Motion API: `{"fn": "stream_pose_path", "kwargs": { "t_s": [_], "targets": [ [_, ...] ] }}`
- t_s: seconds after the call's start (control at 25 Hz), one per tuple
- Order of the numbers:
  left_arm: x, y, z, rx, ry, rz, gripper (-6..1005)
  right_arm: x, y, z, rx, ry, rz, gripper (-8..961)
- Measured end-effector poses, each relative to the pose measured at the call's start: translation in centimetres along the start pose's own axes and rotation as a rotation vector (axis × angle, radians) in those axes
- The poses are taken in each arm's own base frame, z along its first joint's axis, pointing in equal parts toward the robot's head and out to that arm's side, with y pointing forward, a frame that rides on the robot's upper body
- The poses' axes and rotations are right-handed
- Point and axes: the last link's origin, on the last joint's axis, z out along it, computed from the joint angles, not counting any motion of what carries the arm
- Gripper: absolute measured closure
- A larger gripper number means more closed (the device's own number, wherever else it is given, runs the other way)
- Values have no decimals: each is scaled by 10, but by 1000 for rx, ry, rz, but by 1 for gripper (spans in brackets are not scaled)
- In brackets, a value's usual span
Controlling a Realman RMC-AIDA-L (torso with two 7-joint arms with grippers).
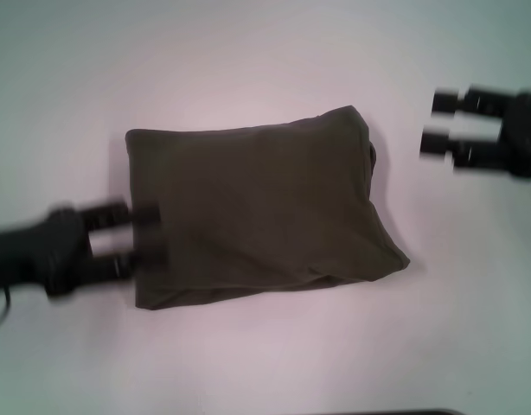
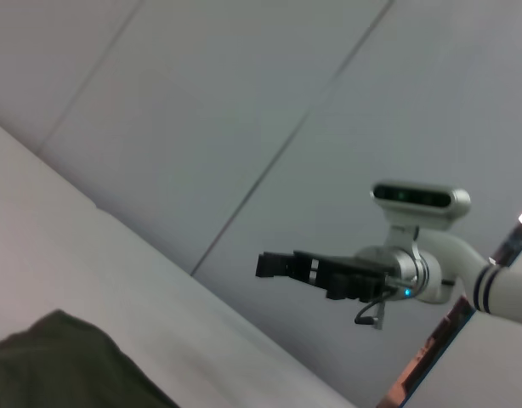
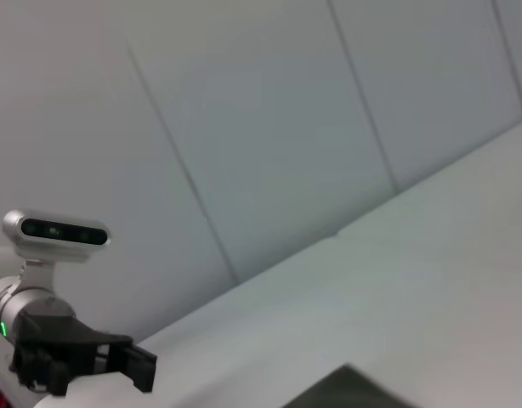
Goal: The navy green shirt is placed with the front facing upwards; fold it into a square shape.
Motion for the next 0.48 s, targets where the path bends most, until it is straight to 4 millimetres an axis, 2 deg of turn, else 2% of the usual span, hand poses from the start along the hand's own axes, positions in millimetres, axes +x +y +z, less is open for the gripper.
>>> {"fn": "stream_pose_path", "kwargs": {
  "t_s": [0.08, 0.16, 0.4, 0.48],
  "targets": [
    [-19, 6, 0, 4, -2, 37, 301, 13, 7, 1, -40, -12, -12, 269],
    [-31, 11, -3, 17, 9, 55, 254, 25, 16, 2, -93, -33, -32, 169],
    [-43, 17, -16, 41, 5, 60, 133, 59, 35, 8, -189, -23, -96, 57],
    [-46, 15, -18, 55, -3, 74, 106, 75, 38, 13, -200, 7, -101, 71]
  ]
}}
